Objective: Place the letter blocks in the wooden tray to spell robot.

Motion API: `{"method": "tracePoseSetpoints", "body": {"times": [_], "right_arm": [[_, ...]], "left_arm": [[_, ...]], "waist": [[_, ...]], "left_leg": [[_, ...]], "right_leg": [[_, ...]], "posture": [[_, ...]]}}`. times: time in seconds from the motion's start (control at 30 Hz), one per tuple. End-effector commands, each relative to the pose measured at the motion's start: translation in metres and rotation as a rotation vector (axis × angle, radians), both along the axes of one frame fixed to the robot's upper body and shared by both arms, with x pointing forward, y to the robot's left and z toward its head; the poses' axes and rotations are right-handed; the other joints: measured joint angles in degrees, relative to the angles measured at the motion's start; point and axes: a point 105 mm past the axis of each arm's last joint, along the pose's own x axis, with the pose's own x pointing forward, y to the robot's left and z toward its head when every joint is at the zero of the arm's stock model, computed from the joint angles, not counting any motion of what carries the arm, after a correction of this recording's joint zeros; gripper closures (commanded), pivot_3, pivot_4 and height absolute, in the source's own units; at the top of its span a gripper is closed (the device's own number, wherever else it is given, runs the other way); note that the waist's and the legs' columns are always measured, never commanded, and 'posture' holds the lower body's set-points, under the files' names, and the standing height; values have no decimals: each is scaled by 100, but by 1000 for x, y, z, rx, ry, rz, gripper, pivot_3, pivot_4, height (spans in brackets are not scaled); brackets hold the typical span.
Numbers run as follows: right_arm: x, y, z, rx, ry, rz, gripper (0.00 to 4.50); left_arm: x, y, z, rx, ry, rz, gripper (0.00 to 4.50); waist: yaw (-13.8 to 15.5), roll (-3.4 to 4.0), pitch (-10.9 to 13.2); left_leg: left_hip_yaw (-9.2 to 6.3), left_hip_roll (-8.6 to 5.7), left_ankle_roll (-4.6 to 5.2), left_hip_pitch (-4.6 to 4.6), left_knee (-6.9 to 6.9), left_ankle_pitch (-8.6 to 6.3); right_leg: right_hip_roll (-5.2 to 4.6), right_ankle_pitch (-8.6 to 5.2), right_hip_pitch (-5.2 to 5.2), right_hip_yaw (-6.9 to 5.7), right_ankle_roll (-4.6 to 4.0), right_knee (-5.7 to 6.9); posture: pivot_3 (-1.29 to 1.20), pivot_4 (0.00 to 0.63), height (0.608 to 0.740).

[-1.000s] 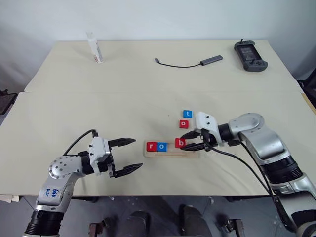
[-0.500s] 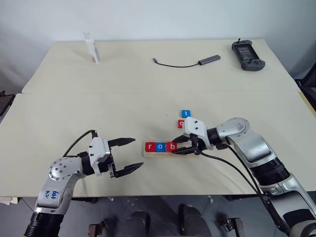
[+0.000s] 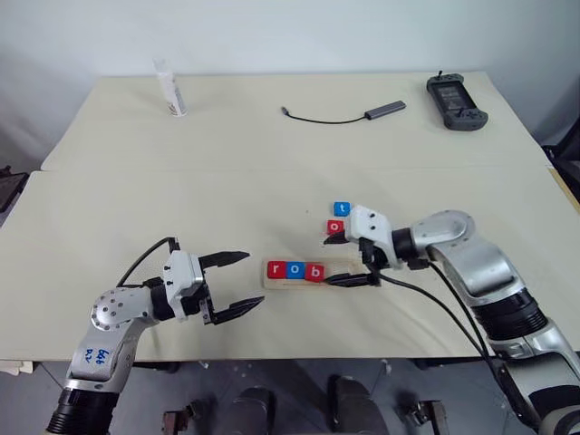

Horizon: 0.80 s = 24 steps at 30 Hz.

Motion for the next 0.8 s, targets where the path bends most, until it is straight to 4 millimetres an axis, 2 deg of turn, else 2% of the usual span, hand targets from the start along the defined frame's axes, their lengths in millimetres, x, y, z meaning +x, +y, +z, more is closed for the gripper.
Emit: {"method": "tracePoseSetpoints", "body": {"times": [0.03, 0.27, 0.37, 0.8], "right_arm": [[-9, -6, 5, 17, -6, -12, 1007], [-18, 8, -12, 22, 45, -15, 3486], [-11, 12, -15, 21, 36, -68, 4471], [-2, 23, -14, 21, 39, -78, 4494]], "left_arm": [[0, -1, 5, 4, -34, -14, 0], [1, -4, 4, 2, -29, -25, 0], [0, -4, 4, 2, -28, -24, 0], [-1, 0, 5, 6, -30, -5, 0]], "waist": [[4, 0, 0], [-24, 0, 0], [-14, 0, 0], [-18, 0, 0]], "left_leg": [[0, -1, 0, 0, 0, 0], [6, 9, -3, 2, -1, -2], [5, 8, -3, 2, 0, -2], [4, 7, -3, 2, -1, -2]], "right_leg": [[-1, 0, 1, 0, 0, -1], [5, -1, -3, 3, -1, -1], [5, 0, -2, 3, -1, 0], [5, -1, -3, 2, -1, 1]], "posture": [[0, 150, 740], [0, 150, 740], [0, 150, 740], [0, 150, 740]]}}
